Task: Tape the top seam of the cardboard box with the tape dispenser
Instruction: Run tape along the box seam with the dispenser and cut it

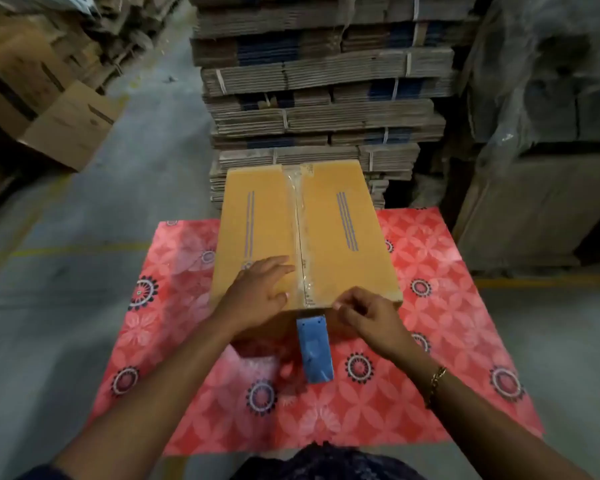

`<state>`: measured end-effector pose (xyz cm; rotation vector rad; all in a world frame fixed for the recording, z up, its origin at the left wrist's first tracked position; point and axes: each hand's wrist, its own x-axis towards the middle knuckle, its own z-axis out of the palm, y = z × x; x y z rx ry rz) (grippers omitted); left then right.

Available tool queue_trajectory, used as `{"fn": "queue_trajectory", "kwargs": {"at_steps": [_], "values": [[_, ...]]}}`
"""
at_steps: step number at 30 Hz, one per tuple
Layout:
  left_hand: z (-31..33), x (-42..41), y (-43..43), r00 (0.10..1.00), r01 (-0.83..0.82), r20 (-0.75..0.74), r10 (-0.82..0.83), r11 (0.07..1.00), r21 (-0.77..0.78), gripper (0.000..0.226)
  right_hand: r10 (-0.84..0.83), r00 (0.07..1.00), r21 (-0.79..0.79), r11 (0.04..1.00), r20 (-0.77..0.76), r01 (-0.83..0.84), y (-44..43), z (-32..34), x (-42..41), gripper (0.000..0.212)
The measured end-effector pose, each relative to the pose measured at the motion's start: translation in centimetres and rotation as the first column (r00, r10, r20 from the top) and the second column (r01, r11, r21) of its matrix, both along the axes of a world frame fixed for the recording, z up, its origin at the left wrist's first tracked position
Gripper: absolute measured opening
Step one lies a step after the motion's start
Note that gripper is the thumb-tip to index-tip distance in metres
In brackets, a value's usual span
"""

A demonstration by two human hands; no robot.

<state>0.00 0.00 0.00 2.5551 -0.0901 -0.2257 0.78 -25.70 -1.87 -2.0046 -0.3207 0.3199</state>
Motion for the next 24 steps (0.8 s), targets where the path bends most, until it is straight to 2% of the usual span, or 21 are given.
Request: {"fn": "queue_trajectory", "kwargs": {"at_steps": [3,5,6,9,10,12,15,17,20,24], "values": [[-1.5,0.2,0.3,0.964,0.264,-0.019,-0.266,0.940,0.218,0.079,-0.129,0.991,-0.105,0.987,-0.033,0.125,1.1,-3.1,-3.6,0.016],[-2.7,0.3,0.2,0.912,0.396,-0.033,-0.408,0.857,0.330,0.088,-0.174,0.984,-0.128,0.978,-0.045,0.167,2.0,-5.0,-6.4,0.030],[-3.5,0.7,0.3,0.884,0.436,-0.021,-0.467,0.807,0.397,0.093,-0.187,0.981,-0.145,0.973,-0.046,0.179,2.5,-5.7,-7.2,0.041],[-5.1,1.8,0.4,0.791,0.502,0.023,-0.612,0.669,0.548,0.107,-0.193,0.979,-0.275,0.947,-0.071,0.167,4.2,-7.7,-8.3,0.096],[-5.6,2.1,0.5,0.774,0.520,0.002,-0.633,0.638,0.568,0.109,-0.197,0.978,-0.316,0.934,-0.072,0.165,4.8,-8.4,-8.5,0.108],[-6.3,2.2,0.5,0.762,0.548,-0.041,-0.646,0.611,0.570,0.107,-0.227,0.971,-0.366,0.913,-0.081,0.183,6.0,-9.1,-8.7,0.118],[-7.1,1.9,0.8,0.772,0.513,0.034,-0.634,0.654,0.556,0.095,-0.276,0.954,-0.390,0.896,-0.114,0.212,7.1,-9.5,-8.4,0.114],[-7.5,1.8,0.8,0.775,0.497,0.079,-0.627,0.682,0.537,0.091,-0.292,0.949,-0.340,0.910,-0.118,0.238,7.2,-9.5,-8.6,0.104],[-7.7,1.8,0.7,0.774,0.471,0.128,-0.620,0.699,0.539,0.091,-0.294,0.951,-0.272,0.926,-0.090,0.261,7.0,-8.9,-9.7,0.093],[-8.1,1.7,0.9,0.773,0.464,0.146,-0.618,0.707,0.534,0.094,-0.319,0.945,-0.267,0.919,-0.077,0.289,7.0,-7.5,-11.2,0.090]]}}
